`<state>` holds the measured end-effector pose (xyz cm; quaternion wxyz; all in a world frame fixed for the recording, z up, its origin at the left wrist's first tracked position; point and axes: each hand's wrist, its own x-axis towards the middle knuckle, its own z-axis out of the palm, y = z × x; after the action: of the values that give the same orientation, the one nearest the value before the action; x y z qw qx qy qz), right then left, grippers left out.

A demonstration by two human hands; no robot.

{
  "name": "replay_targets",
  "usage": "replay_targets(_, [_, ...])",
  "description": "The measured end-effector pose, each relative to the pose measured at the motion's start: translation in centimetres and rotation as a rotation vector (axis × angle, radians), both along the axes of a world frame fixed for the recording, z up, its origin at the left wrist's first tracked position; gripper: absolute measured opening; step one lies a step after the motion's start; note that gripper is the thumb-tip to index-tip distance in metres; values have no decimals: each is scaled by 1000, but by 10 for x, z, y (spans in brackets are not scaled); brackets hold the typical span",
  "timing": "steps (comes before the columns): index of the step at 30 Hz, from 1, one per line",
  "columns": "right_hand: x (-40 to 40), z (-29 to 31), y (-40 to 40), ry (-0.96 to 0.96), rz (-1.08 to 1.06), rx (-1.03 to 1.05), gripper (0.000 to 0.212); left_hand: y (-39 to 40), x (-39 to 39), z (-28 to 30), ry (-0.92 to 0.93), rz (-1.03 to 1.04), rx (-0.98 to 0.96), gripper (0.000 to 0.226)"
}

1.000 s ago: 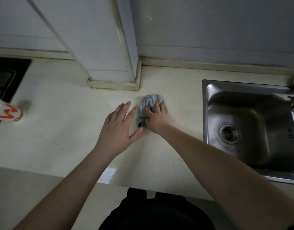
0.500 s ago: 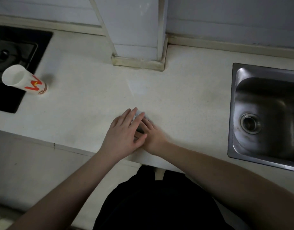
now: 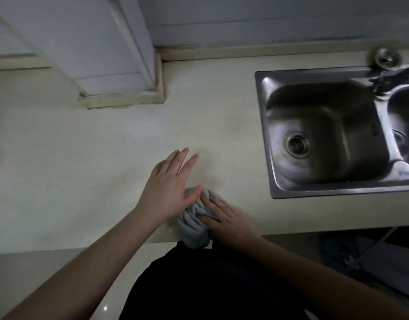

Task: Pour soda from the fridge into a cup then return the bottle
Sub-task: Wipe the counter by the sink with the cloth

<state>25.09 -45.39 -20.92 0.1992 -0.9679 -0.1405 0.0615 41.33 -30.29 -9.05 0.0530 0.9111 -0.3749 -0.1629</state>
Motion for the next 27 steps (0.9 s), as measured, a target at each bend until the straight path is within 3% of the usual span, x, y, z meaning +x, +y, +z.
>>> replay_targets(4, [-32, 0, -60, -80, -247, 78, 44, -51, 0, -1, -25, -141, -44, 71])
replay_targets(10, [-27, 4, -118, -7, -520, 26, 51, -115, -8, 0, 3, -249, -56, 73])
replay_targets(18, [31, -2, -128, 78, -579, 30, 64, -137, 3, 1, 5, -179, -47, 75])
replay_targets(27, [140, 9, -117, 60, -359, -46, 58, -98, 31, -4, -44, 5, 28, 75])
